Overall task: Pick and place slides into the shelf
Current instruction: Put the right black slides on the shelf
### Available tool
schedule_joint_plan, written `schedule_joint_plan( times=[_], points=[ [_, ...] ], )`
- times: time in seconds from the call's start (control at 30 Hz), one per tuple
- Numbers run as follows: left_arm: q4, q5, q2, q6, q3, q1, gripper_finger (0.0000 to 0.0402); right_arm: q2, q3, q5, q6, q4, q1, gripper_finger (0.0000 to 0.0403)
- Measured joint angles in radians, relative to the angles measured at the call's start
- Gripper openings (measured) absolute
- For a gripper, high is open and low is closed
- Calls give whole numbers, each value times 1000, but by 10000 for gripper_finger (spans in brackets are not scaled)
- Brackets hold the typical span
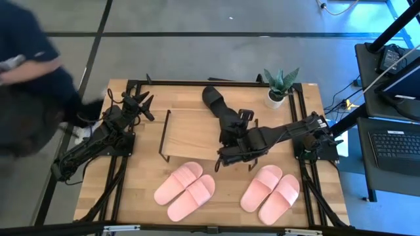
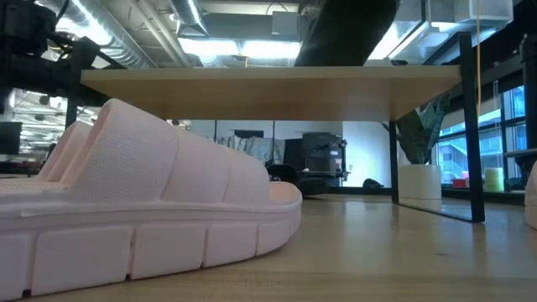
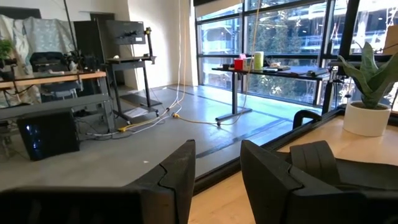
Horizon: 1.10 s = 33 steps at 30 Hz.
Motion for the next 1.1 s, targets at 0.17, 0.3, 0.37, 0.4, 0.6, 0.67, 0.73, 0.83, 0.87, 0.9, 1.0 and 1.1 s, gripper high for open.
schedule_joint_plan(
  times=[0.17, 0.3, 0.37, 0.4, 0.6, 0.67, 0.73, 0.83, 0.87, 0.9, 1.0, 1.1],
  points=[
    [0, 0, 0, 0, 0, 0, 119, -21, -64, -9, 23, -1, 0, 12],
    [0, 0, 0, 0, 0, 0, 119, -27, -135, -68, 98, -1, 0, 12],
    [0, -1, 0, 0, 0, 0, 119, -26, -175, -68, 136, 4, 7, 12],
    [0, 0, 0, 0, 0, 0, 119, -26, -193, -78, 146, 3, 9, 12],
    [0, 0, 0, 0, 0, 0, 119, -27, -249, -105, 210, -6, 29, 12],
    [0, 0, 0, 0, 0, 0, 119, -27, -245, -105, 220, -6, 32, 12],
    [0, 0, 0, 0, 0, 0, 119, -27, -235, -106, 233, -4, 32, 12],
    [0, 0, 0, 0, 0, 0, 119, -26, -233, -106, 218, -2, 32, 12],
    [0, 0, 0, 0, 0, 0, 119, -26, -233, -106, 213, -2, 32, 12],
    [0, 0, 0, 0, 0, 0, 119, -26, -232, -106, 212, -3, 32, 12],
    [0, 0, 0, 0, 0, 0, 119, -27, -232, -103, 212, -2, 32, 12],
    [0, 0, 0, -1, 0, 0, 119, -31, -232, -102, 211, -1, 32, 12]
  ],
)
